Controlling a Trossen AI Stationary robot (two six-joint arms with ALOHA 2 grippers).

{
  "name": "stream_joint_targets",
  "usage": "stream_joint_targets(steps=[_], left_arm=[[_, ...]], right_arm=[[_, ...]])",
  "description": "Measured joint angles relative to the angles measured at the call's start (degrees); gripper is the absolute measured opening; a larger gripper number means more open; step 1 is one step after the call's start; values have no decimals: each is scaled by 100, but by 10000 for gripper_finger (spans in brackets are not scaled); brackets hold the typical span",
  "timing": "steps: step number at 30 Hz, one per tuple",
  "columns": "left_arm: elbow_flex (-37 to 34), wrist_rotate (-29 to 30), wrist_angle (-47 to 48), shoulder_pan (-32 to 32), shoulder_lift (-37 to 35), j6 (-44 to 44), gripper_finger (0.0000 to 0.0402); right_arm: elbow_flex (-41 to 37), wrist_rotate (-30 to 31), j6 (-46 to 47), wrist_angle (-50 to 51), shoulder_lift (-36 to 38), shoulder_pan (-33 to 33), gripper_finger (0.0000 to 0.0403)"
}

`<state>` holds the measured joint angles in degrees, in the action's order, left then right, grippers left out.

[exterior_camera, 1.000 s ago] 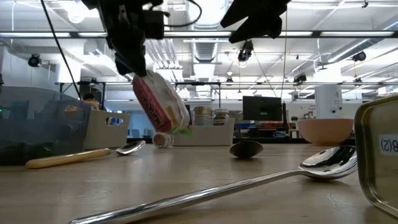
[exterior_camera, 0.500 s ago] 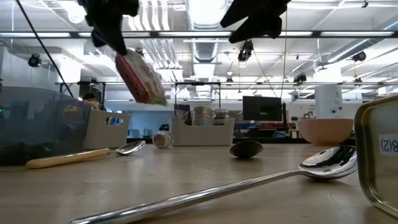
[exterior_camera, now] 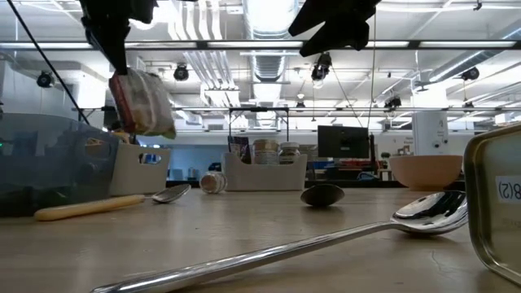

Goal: Pick & Place Food Item
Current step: Put the green noodle pack into the bottom gray bin

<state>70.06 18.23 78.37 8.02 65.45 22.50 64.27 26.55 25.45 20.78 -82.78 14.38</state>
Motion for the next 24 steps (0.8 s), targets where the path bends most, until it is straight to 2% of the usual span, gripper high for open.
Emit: stream_joint_targets(steps=[12, 17, 24], left_arm=[[-83, 168, 375, 765, -11, -395, 0], [-405, -77, 304, 1018, -11, -563, 0], [-880, -422, -338, 1088, 15, -774, 0]], right_arm=[[0, 0, -13, 0, 0, 2, 282], [0, 0, -15, 0, 0, 0, 282], [0, 0, -13, 0, 0, 2, 282]])
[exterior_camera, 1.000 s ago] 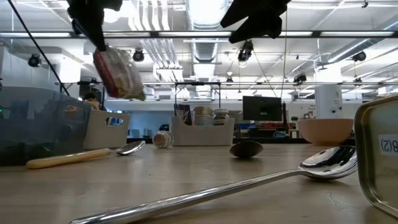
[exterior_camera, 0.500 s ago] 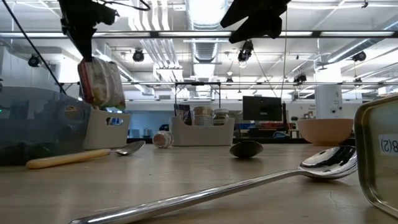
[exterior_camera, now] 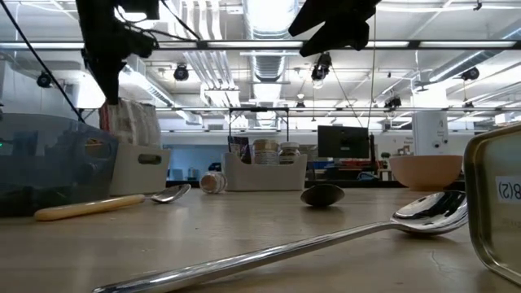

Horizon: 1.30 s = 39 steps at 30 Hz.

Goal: Pick & Place Food Item
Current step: Put the green noodle pack into the bottom gray bin

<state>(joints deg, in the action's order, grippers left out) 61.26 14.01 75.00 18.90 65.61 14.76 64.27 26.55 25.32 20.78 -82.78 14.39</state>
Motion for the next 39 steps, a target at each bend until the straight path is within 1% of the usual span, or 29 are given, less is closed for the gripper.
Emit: stream_joint_targets(steps=[3, 7, 12, 22, 26, 39], left_arm=[[-221, -176, -148, 46, 57, 0, 0], [-557, -228, -362, 72, 61, 2, 0], [-932, -520, -733, 83, 61, 9, 0], [-1570, -793, -1263, 87, 61, 53, 0], [-1668, -806, -1300, 87, 61, 65, 0], [-1646, -731, -1420, 96, 61, 46, 0]], right_arm=[[0, 0, -2, 0, 0, -1, 282], [0, 0, -2, -2, 0, -2, 282], [0, 0, -2, -1, 0, 0, 282], [0, 0, -4, -2, 0, -2, 282], [0, 0, -4, -2, 0, -2, 282], [0, 2, -24, -2, 0, -2, 282]])
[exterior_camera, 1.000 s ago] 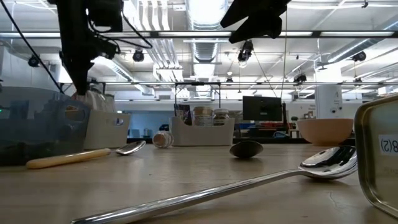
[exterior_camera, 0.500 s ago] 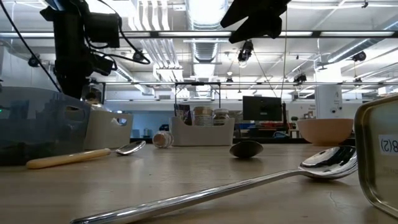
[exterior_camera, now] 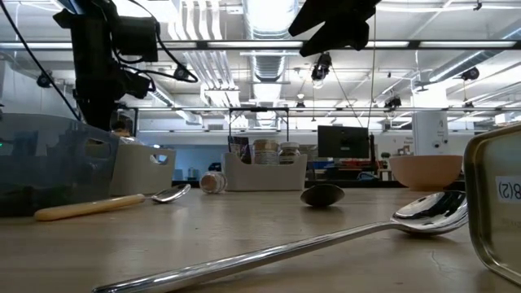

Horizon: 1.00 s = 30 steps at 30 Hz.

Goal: Pick & Place Food Item
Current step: Put the green noodle pack into the bottom gray bin, then put the yellow spoon into the black bin

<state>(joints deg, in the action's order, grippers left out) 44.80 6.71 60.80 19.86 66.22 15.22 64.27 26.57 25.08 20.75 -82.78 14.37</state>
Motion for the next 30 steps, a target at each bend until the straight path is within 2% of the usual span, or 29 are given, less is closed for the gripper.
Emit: stream_joint_targets(steps=[8, 21, 25, 30], left_arm=[[36, 31, 4, 0, 0, 92, 12], [645, 34, 115, 0, 0, 329, 164], [905, 17, 137, -2, 0, 752, 188], [1158, -289, 102, -104, 0, 877, 194]], right_arm=[[0, 0, -2, 0, 0, 0, 282], [0, 0, -4, 0, 0, 0, 282], [0, 0, -7, 0, 0, 0, 282], [0, 0, -7, 0, 0, 0, 282]])
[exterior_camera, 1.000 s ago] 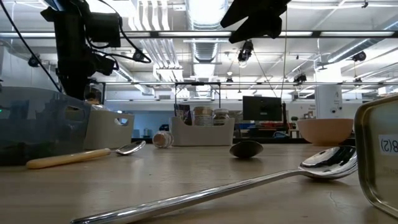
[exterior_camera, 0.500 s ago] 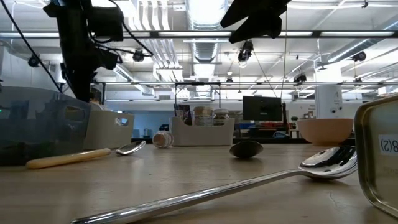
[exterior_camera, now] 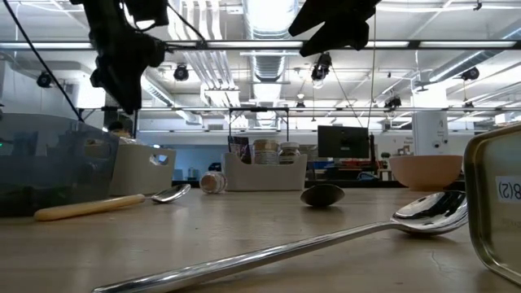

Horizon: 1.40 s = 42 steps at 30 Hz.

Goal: Pick & Place Food Item
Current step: Put the yellow spoon into the black bin

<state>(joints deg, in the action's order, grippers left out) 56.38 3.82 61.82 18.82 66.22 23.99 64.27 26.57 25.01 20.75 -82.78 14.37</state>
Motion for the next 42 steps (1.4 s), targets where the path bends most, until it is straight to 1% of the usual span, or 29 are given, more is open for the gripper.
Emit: stream_joint_targets(steps=[4, 8, 12, 15, 18, 21, 24, 28, 33, 35, 42], left_arm=[[66, -216, -114, -363, 18, 137, 194], [70, -239, -220, -929, 182, 618, 194], [91, -239, -335, -1490, 595, 1166, 194], [220, -241, -394, -1784, 1005, 1527, 194], [407, -241, -393, -1973, 1467, 1644, 194], [639, -262, -375, -2114, 1911, 1408, 194], [889, -411, -356, -2199, 2316, 1208, 194], [1215, -528, -356, -2329, 2689, 1048, 194], [1375, -561, -400, -2541, 2903, 1121, 194], [1372, -560, -427, -2633, 2976, 1307, 194], [1165, -584, -981, -3043, 3237, 1940, 194]], right_arm=[[0, 0, -1, 0, 0, 0, 282], [0, 0, -1, -4, 0, -2, 282], [0, 0, -1, -9, -2, -2, 282], [0, 0, 3, -11, -2, -2, 282], [0, 1, 3, -17, -1, -2, 282], [1, 2, 3, -19, -2, -2, 282], [0, 2, 3, -15, -2, -2, 282], [2, 0, -17, -7, -2, -2, 282], [2, 0, -17, 2, -2, -2, 282], [2, 0, -17, 4, -2, -2, 282], [0, 0, -15, 2, -2, 0, 282]])
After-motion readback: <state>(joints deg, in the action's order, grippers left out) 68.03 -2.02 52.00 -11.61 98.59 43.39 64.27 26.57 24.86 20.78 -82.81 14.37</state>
